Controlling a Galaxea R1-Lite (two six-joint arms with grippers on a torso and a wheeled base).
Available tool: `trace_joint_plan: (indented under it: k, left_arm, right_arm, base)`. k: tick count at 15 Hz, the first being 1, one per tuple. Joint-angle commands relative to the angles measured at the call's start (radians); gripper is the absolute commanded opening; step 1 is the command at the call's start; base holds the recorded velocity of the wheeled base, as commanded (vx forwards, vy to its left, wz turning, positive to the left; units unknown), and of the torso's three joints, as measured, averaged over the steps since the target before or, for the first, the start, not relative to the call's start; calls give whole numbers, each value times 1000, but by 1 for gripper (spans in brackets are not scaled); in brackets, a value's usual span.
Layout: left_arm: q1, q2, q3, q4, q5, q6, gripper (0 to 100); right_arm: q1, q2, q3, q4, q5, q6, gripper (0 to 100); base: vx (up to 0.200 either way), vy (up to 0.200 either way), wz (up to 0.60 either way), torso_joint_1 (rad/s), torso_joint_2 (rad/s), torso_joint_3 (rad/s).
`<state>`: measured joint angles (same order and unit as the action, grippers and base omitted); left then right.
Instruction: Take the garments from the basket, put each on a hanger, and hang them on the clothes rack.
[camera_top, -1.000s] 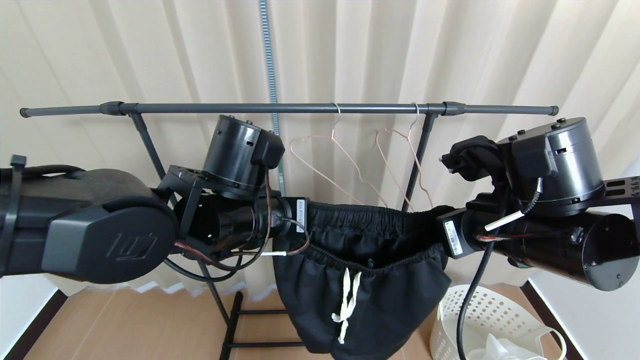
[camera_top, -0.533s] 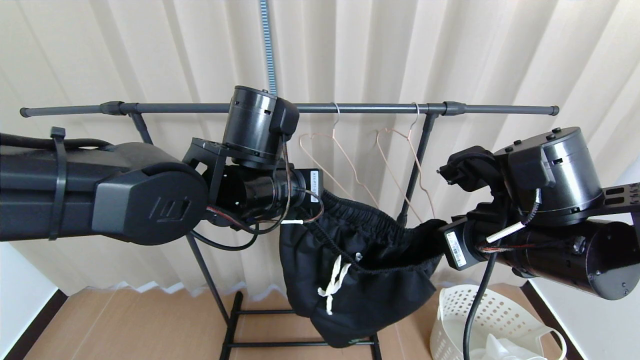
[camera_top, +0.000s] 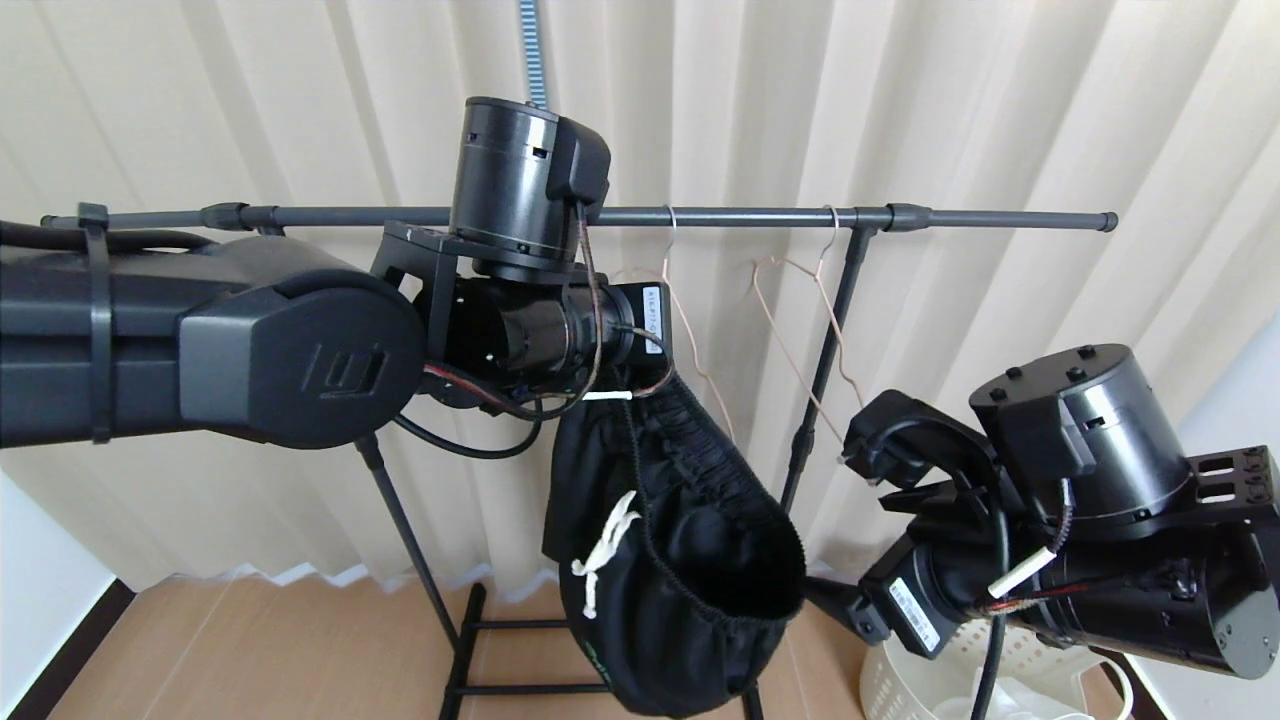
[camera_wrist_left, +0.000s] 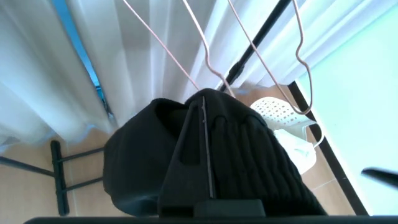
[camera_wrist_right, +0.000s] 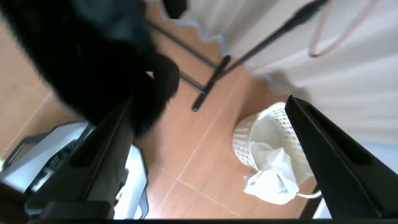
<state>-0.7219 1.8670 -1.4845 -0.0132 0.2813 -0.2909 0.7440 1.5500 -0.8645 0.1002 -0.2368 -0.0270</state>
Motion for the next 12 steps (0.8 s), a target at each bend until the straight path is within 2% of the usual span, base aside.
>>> trace_joint_plan:
  k: [1, 3, 4, 5, 7, 9, 12]
  left_arm:
    - [-2, -5, -3, -1, 12, -1, 0]
    - [-10, -6, 0, -1, 18, -1, 0]
    - [-10, -6, 0, 1, 18, -1, 0]
    - [-13, -19, 4, 2, 18, -1, 0]
    - [-16, -23, 9, 4, 19, -1, 0]
    - [-21, -28, 9, 4, 19, 1, 0]
    - [-39, -31, 9, 4, 19, 9, 0]
  right_arm:
    - [31, -10, 27, -17, 70, -11, 100]
    - [54, -2, 36, -89, 122, -1, 100]
    - [54, -2, 38, -97, 125, -1, 100]
    - [55, 7, 70, -220, 171, 48, 100]
    - [61, 9, 85, -317, 228, 108, 100]
    - [78, 47, 79, -341, 226, 144, 100]
    - [74, 117, 81, -379, 221, 147, 100]
  base:
    - [0, 0, 0, 0, 0, 0]
    - [0, 0, 0, 0, 0, 0]
    - [0, 0, 0, 0, 0, 0]
    - [0, 0, 0, 0, 0, 0]
    - [0, 0, 0, 0, 0, 0]
    - [0, 0, 0, 0, 0, 0]
    - [0, 0, 0, 0, 0, 0]
